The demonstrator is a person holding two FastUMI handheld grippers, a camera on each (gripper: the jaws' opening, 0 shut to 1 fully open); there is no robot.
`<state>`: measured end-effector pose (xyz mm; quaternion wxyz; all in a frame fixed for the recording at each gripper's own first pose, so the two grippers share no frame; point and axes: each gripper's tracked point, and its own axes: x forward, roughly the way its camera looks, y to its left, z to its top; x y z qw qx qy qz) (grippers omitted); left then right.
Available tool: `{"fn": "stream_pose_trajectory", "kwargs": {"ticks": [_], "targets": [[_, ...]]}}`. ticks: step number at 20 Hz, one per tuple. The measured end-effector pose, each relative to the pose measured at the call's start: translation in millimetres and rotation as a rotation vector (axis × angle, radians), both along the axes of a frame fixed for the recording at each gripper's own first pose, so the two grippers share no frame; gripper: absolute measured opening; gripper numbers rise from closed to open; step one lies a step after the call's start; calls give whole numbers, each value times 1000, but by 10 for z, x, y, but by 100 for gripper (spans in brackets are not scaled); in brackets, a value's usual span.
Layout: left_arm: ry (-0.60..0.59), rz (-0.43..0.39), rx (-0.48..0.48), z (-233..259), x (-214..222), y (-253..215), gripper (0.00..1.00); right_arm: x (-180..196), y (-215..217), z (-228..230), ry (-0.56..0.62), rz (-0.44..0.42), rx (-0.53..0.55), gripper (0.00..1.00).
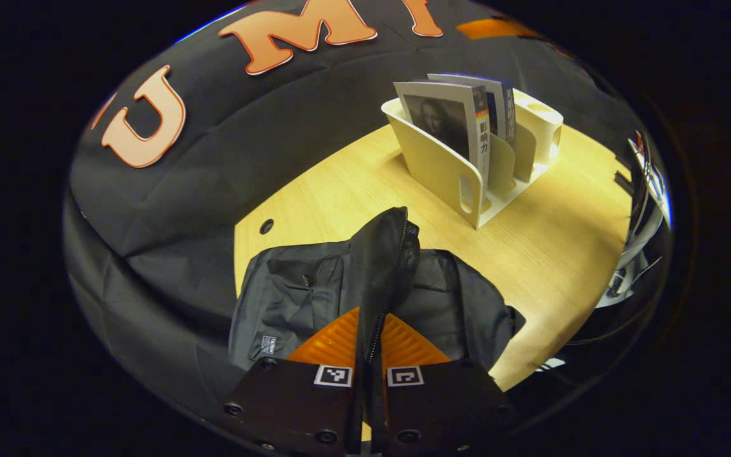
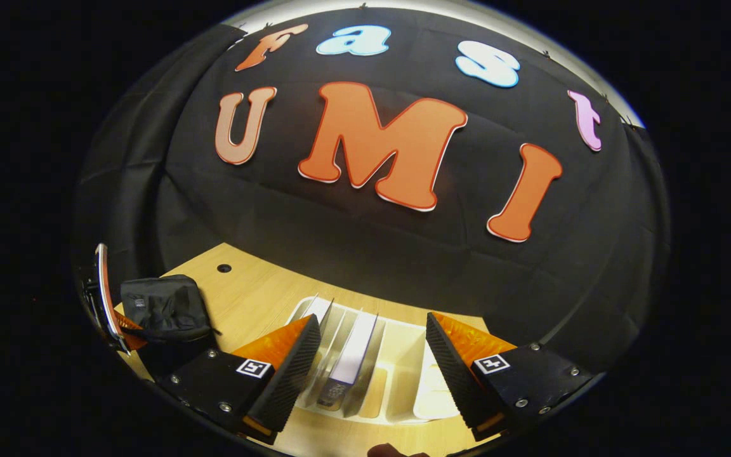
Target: Open the schoolbag, grab two books from the bookshelf and put them into the schoolbag.
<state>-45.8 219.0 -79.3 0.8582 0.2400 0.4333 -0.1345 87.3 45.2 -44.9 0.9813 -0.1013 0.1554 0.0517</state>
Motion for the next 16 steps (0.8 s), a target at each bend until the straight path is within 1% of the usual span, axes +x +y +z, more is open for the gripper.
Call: {"fn": "stream_pose_trajectory", "kwargs": {"ticks": [2, 5, 9, 10, 11, 12, 16], "targets": [[5, -25, -40, 126, 94, 61, 6, 50, 95, -94, 75, -11, 28, 100], [50, -60, -79, 225, 149, 137, 6, 163, 306, -132, 143, -15, 66, 100], [127, -110, -153, 317, 214, 214, 6, 352, 408, -210, 210, -33, 18, 100], [152, -138, -161, 305, 215, 246, 6, 394, 448, -240, 234, -38, 15, 100], [161, -160, -162, 303, 255, 301, 6, 420, 402, -289, 278, -85, 4, 100], [180, -172, -167, 295, 281, 347, 6, 448, 426, -324, 317, -102, 3, 100], [229, -187, -217, 386, 421, 445, 6, 557, 567, -407, 426, -93, 10, 100]]}}
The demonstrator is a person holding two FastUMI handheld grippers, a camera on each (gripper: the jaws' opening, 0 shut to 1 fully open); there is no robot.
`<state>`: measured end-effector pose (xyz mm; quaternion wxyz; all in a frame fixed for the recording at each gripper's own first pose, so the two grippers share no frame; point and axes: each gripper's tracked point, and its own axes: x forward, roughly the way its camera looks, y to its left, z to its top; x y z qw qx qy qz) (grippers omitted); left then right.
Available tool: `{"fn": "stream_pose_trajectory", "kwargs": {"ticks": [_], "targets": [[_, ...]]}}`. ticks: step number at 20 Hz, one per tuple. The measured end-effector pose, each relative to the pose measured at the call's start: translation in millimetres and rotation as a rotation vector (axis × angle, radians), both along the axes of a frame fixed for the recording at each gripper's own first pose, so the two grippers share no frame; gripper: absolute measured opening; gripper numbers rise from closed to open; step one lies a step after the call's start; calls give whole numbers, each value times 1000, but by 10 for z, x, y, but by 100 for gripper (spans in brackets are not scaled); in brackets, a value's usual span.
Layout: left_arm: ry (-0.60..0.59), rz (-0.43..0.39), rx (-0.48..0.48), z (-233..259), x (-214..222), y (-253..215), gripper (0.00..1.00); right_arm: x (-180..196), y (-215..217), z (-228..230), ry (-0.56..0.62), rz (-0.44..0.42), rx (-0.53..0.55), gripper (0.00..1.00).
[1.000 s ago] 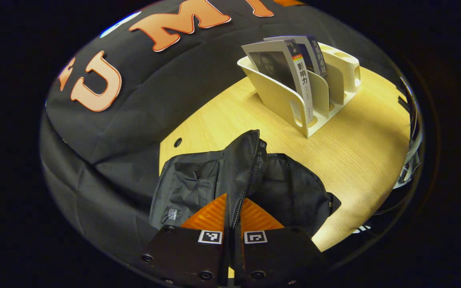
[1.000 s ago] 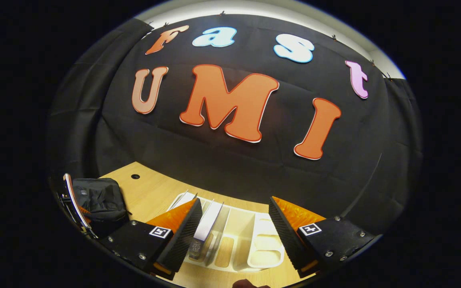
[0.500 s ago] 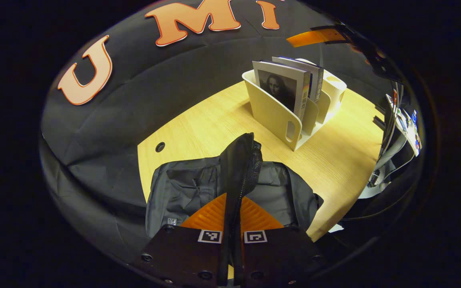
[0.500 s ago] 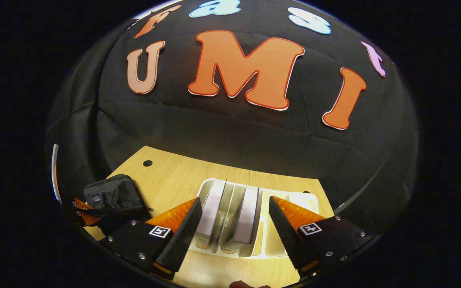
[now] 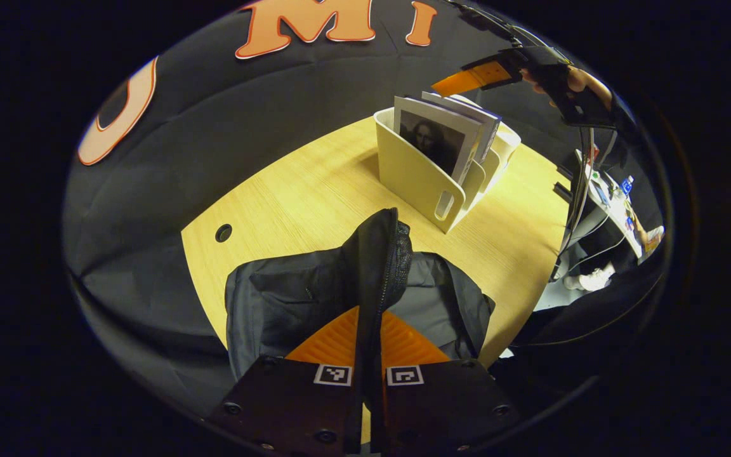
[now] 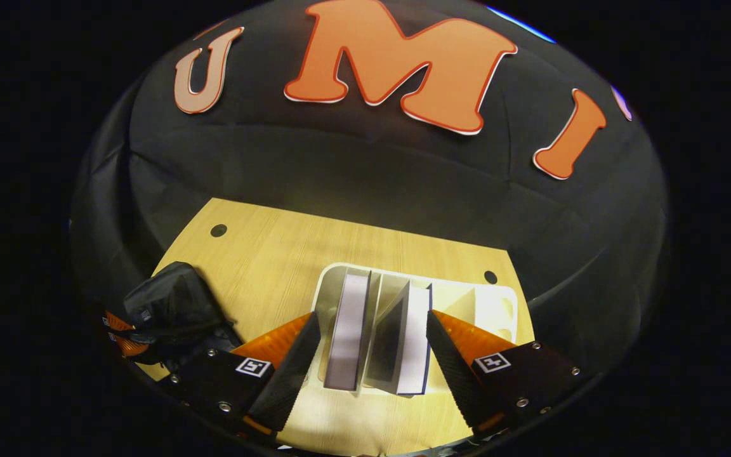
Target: Open the schoolbag, grab two books from the bookshelf and put them into the schoolbag.
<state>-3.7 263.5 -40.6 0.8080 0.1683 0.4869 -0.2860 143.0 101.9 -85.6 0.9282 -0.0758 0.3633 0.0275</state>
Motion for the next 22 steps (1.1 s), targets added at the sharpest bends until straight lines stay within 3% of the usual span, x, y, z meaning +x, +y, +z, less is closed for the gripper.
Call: {"fn": "stream_pose_trajectory", "kwargs": {"ticks": [8, 13, 17, 18, 19, 20, 21, 22], "targets": [[93, -67, -42, 140, 119, 51, 6, 165, 91, -452, 222, 0, -15, 96], [112, -84, -55, 111, 111, 32, 6, 185, 205, -719, 391, -20, 32, 79], [116, -82, -63, 86, 120, 38, 6, 184, 124, -980, 509, -45, -10, 62], [119, -78, -68, 69, 116, 40, 6, 141, 98, -1035, 543, -71, -14, 66], [122, -76, -72, 59, 123, 54, 6, 112, 157, -993, 559, -84, 27, 53], [124, -70, -76, 38, 127, 57, 6, 126, 228, -1098, 570, -98, 73, 53], [128, -68, -79, 26, 122, 57, 6, 107, 260, -1085, 586, -122, 89, 44], [129, -64, -80, 6, 127, 53, 6, 87, 230, -1058, 594, -144, 84, 47]]}}
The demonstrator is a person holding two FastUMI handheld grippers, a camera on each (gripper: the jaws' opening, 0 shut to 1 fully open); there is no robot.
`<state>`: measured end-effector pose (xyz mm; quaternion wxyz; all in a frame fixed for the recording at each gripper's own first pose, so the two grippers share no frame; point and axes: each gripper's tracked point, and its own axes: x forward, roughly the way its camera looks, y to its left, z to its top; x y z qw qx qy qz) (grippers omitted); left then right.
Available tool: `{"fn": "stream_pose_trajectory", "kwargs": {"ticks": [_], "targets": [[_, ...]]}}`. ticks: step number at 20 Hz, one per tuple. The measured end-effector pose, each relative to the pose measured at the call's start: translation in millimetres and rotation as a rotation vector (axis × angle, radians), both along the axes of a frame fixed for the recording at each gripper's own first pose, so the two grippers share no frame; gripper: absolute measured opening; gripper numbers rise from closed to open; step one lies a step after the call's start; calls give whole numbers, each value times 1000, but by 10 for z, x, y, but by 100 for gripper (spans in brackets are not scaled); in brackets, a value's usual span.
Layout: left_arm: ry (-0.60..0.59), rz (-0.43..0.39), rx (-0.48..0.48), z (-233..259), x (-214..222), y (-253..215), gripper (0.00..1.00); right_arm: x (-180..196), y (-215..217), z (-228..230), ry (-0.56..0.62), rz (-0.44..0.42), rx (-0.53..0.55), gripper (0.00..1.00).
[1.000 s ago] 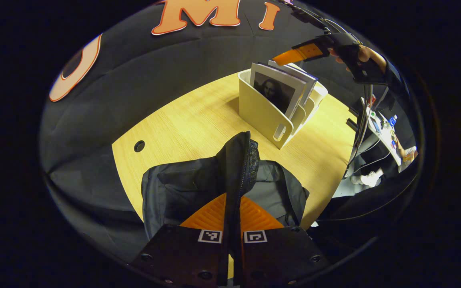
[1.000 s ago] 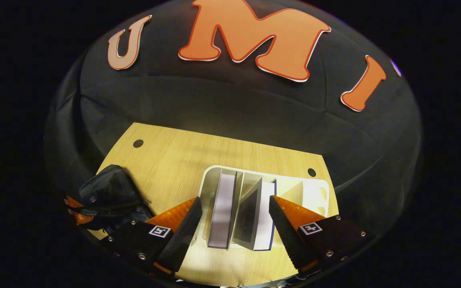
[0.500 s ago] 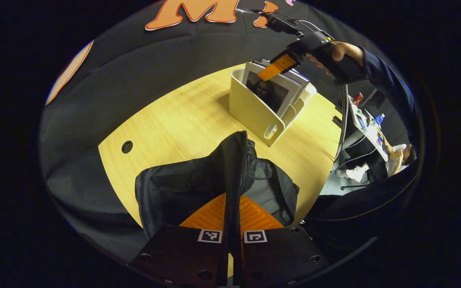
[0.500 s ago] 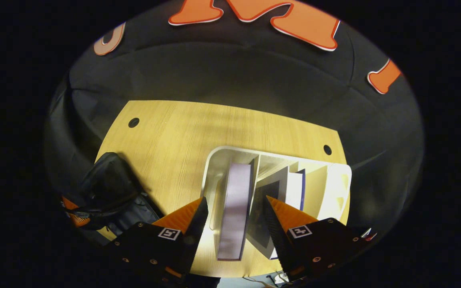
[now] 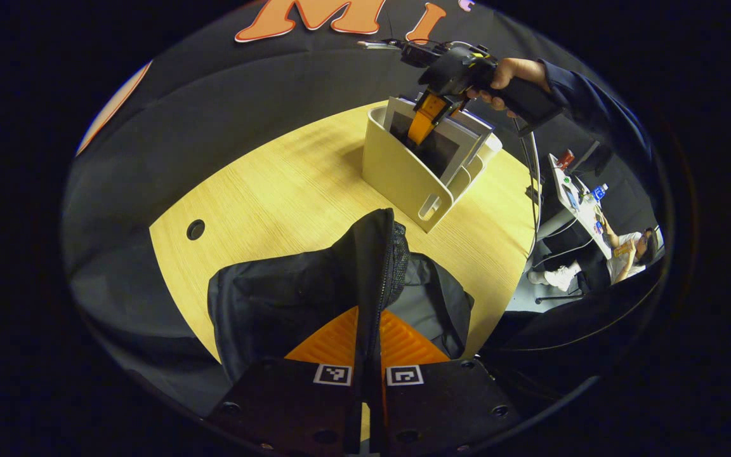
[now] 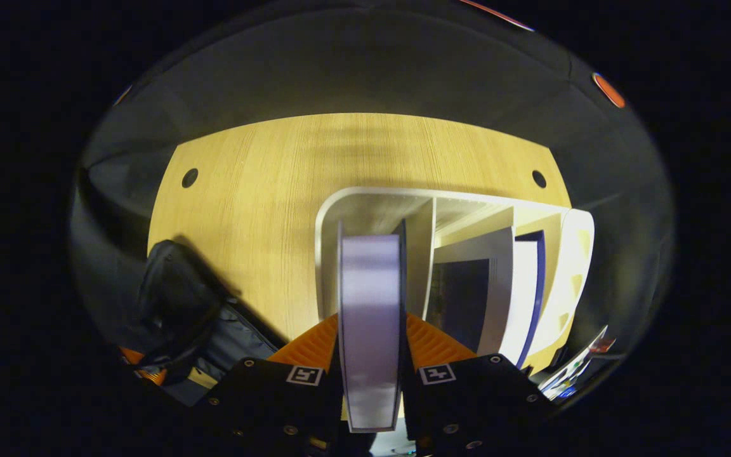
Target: Open the schoolbag, grab two books from the bookshelf and put them into the schoolbag.
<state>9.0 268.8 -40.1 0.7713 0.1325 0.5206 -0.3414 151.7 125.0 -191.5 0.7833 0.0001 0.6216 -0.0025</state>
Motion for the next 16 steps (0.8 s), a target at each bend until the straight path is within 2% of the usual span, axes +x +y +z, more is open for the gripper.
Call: {"fn": "stream_pose_trajectory", "kwargs": {"ticks": [1, 2, 7, 11, 16], "targets": [[3, 4, -2, -19, -7, 11, 6, -26, -29, 14, 9, -6, -11, 40], [4, 6, -7, -20, -5, 10, 6, -60, -33, 52, 9, -9, -7, 39], [5, 9, -4, -45, -28, -15, 6, -268, -176, 367, -45, 23, 9, 38], [1, 4, 8, -45, -44, -46, 6, -415, -285, 708, -102, -16, 81, 38], [1, 13, 14, -38, -47, -67, 6, -683, -331, 1025, -162, -13, 160, 38]]}}
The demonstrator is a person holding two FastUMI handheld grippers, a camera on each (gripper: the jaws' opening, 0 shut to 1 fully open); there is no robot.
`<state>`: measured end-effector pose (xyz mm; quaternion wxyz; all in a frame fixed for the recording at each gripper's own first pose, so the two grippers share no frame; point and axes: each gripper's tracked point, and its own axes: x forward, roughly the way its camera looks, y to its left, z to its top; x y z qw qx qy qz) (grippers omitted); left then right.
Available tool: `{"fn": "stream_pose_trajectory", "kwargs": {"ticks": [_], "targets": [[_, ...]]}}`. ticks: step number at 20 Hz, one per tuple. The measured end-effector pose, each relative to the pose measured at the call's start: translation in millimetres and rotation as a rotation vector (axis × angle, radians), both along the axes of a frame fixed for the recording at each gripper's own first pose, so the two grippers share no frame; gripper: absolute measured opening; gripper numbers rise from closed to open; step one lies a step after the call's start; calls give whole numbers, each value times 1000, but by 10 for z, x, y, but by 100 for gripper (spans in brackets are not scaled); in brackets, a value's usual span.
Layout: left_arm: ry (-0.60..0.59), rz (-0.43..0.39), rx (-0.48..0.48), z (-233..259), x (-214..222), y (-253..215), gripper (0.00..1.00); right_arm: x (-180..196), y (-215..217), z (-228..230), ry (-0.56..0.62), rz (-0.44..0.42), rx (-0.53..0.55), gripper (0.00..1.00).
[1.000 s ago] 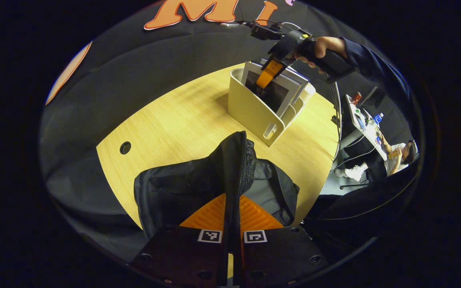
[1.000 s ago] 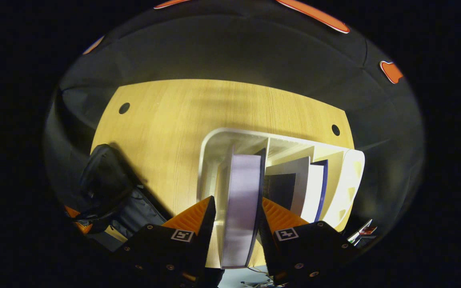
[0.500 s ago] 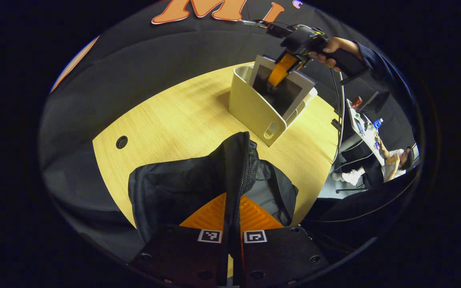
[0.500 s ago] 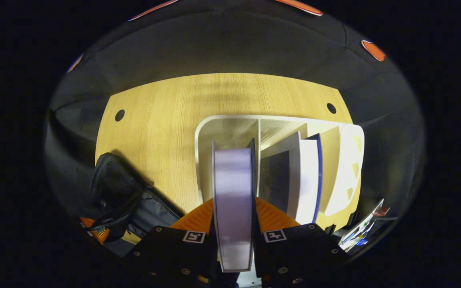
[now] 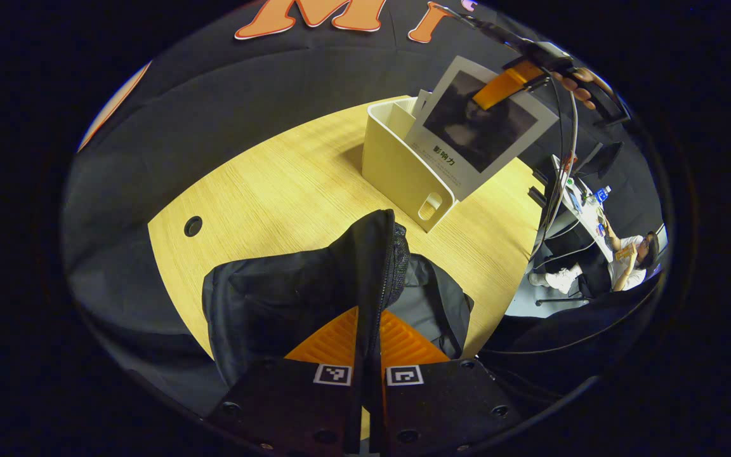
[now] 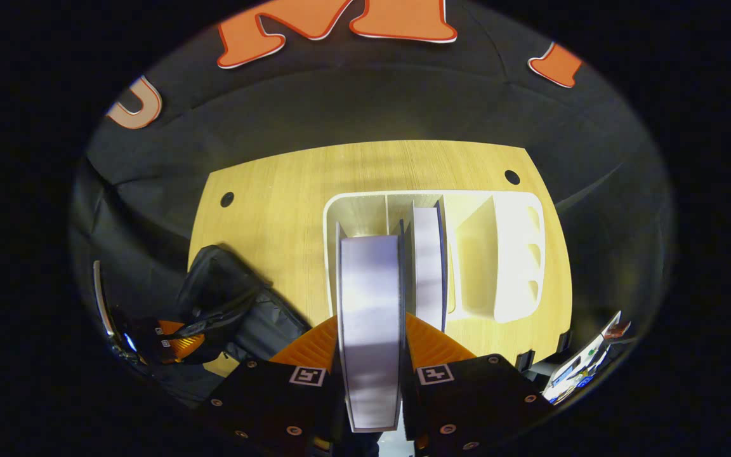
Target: Open the schoolbag, grab two books from the bookshelf and put them into the schoolbag.
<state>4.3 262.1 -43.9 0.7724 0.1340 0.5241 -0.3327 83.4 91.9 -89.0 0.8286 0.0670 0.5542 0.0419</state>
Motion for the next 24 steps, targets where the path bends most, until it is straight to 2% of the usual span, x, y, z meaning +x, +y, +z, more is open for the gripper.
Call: {"fn": "stream_pose_trajectory", "kwargs": {"ticks": [8, 12, 20, 24], "targets": [[-26, 6, 4, 104, 1, -13, 6, -481, -88, 351, -85, -32, 124, 37], [-24, 26, -16, 161, 31, -25, 6, -764, 1, 427, -115, -23, 256, 37], [-17, 33, -30, 313, 103, -9, 5, -1074, 68, 374, -169, -121, 474, 36], [-33, 31, -11, 398, 254, -54, 5, -1211, 247, 299, -178, -129, 555, 36]]}}
